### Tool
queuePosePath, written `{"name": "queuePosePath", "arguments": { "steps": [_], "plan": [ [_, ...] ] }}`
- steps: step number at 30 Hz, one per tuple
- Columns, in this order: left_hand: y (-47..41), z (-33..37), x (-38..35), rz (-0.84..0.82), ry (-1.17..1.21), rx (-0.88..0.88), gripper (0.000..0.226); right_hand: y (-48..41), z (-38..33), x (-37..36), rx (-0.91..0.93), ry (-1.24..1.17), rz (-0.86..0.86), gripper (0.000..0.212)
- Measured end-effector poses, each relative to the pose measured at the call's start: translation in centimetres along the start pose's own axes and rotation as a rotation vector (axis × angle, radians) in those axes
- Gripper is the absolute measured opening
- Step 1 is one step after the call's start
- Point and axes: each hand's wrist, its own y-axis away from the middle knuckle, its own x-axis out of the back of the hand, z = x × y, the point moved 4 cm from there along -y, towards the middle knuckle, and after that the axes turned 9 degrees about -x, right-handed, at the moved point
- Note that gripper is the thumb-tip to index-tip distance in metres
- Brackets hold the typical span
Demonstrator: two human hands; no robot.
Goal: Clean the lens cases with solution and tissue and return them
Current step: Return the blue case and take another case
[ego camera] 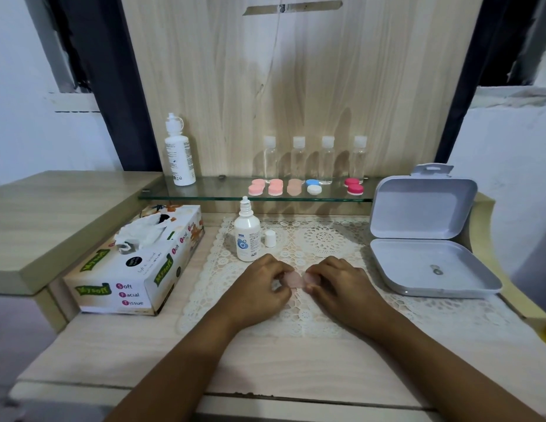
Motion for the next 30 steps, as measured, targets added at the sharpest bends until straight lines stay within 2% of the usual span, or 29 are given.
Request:
{"name": "queuePosePath", "arguments": {
  "steps": [3,12,15,18,21,26,30],
  "plan": [
    [-0.05,-0.25,-0.08,0.018,0.009,0.016,0.015,-0.07,0.01,0.00,-0.006,0.000,-0.007,0.041],
    [0.15,-0.19,-0.28,-0.017,0.097,-0.029,0.044,0.03,0.08,0.08,0.005,-0.011,0.001,0.036],
    [0.05,-0.27,-0.30,-0.001,0.105,-0.032,0.036,0.00,0.03,0.06,0.009,-0.006,0.002,0.039],
    [0.06,-0.34,-0.28,0.029,0.074,-0.029,0.027,-0.01,0.01,0.01,0.025,-0.007,0.016,0.033],
    [0.13,-0.21,-0.36,0.017,0.051,-0.026,0.032,0.01,0.01,-0.03,0.038,-0.001,0.025,0.026],
    [0.27,0.52,-0.25,-0.049,0.097,-0.043,0.053,0.02,-0.10,0.12,0.036,0.000,0.024,0.026],
    [0.25,0.37,-0.20,-0.019,0.076,-0.035,0.046,0.09,-0.18,0.14,0.035,0.007,0.029,0.026]
  ]
}}
